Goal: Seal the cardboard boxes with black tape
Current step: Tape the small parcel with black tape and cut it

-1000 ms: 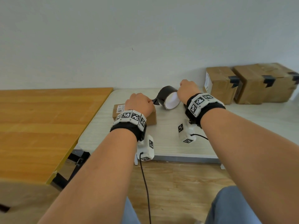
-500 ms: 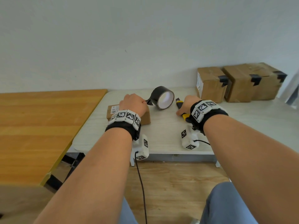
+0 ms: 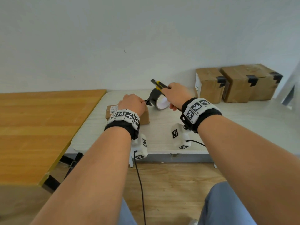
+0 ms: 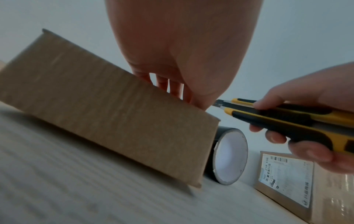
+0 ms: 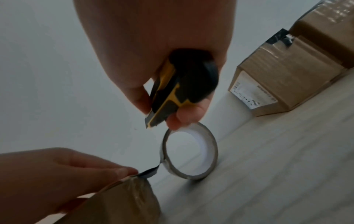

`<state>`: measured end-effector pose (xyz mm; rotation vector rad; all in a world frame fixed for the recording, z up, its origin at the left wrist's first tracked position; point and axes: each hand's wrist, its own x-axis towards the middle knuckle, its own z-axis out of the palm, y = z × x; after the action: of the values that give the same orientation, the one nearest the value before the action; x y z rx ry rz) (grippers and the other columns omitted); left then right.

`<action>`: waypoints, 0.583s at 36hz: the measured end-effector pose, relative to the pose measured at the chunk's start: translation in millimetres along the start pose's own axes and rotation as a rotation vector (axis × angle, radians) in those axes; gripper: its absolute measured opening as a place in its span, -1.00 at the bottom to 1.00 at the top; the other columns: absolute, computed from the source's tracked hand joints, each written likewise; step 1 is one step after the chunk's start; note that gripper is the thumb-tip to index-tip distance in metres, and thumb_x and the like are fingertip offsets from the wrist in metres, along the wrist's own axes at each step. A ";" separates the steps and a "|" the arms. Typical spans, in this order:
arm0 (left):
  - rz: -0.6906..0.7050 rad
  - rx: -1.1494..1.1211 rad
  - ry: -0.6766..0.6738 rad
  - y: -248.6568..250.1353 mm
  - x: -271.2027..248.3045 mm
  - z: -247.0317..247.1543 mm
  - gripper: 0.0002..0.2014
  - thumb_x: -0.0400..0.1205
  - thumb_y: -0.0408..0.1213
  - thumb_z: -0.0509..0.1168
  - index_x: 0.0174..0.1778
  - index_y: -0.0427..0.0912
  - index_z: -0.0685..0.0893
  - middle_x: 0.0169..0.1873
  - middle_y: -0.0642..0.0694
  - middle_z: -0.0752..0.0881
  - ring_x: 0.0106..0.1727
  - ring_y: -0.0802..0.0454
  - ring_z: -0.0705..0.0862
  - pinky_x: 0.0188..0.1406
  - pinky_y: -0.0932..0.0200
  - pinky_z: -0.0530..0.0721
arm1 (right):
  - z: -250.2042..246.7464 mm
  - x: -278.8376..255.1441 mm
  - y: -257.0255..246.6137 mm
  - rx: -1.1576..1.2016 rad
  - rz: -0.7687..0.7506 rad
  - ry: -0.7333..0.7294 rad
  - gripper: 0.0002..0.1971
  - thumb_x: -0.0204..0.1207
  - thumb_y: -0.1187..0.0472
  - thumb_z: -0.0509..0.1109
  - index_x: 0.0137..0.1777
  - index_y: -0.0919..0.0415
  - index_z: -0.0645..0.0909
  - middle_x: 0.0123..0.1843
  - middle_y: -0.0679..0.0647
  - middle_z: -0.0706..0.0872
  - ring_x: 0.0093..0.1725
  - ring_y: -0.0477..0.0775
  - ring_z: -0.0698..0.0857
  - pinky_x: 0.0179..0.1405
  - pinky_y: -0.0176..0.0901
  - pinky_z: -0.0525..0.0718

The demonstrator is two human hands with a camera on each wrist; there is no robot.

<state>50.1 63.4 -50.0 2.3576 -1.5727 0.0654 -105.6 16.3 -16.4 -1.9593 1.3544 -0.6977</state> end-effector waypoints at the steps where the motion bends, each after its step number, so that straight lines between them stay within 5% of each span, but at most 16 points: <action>1: 0.002 0.005 0.000 -0.1 0.4 0.4 -0.65 0.70 -0.09 0.08 0.16 -0.04 0.76 0.05 -0.11 0.68 0.22 -0.13 0.53 0.17 -0.09 0.57 | 2.6 -2.7 -1.5 -0.007 -0.003 -0.043 -0.73 0.60 0.11 0.13 0.03 0.31 0.53 -0.26 0.21 0.68 -0.54 0.13 0.64 -0.64 -0.23 0.55; 11: 0.008 0.033 -0.009 -2.1 1.9 3.2 -0.65 0.69 -0.05 0.08 0.10 -0.02 0.77 0.03 -0.10 0.69 0.22 -0.14 0.52 0.06 -0.05 0.51 | 21.6 -12.7 2.4 -0.174 0.184 -0.200 -0.74 0.64 0.23 0.04 0.18 0.37 0.42 -0.26 0.30 0.70 -0.51 0.17 0.61 -0.55 -0.21 0.55; 14: 0.018 0.031 -0.002 -1.9 0.5 2.9 -0.65 0.70 -0.06 0.08 0.12 0.00 0.77 0.05 -0.11 0.68 0.24 -0.14 0.51 0.05 -0.05 0.50 | 25.8 -8.7 -7.0 -0.280 0.276 -0.286 -0.69 0.71 0.25 0.03 0.29 0.43 0.44 -0.07 0.34 0.76 -0.36 0.21 0.66 -0.28 -0.06 0.68; 17: 0.025 0.029 -0.003 -1.9 -0.1 2.5 -0.65 0.70 -0.07 0.08 0.07 -0.02 0.78 0.05 -0.12 0.69 0.24 -0.15 0.50 0.05 -0.05 0.50 | 32.5 -7.3 -7.4 -0.362 0.262 -0.301 -0.69 0.73 0.26 0.02 0.32 0.43 0.43 -0.23 0.29 0.70 -0.34 0.20 0.66 -0.11 -0.01 0.71; 21: 0.036 0.044 -0.008 -2.4 -1.0 3.1 -0.65 0.71 -0.06 0.08 0.06 -0.02 0.79 0.03 -0.12 0.68 0.24 -0.16 0.51 0.06 -0.06 0.50 | 38.3 -9.7 -0.8 -0.425 0.127 -0.231 -0.74 0.72 0.26 0.04 0.25 0.39 0.46 -0.18 0.26 0.66 -0.28 0.21 0.62 -0.42 -0.06 0.57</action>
<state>51.5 64.3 -53.7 2.3656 -1.6334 0.0991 -80.3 33.6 -41.2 -2.1696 1.5553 -0.1193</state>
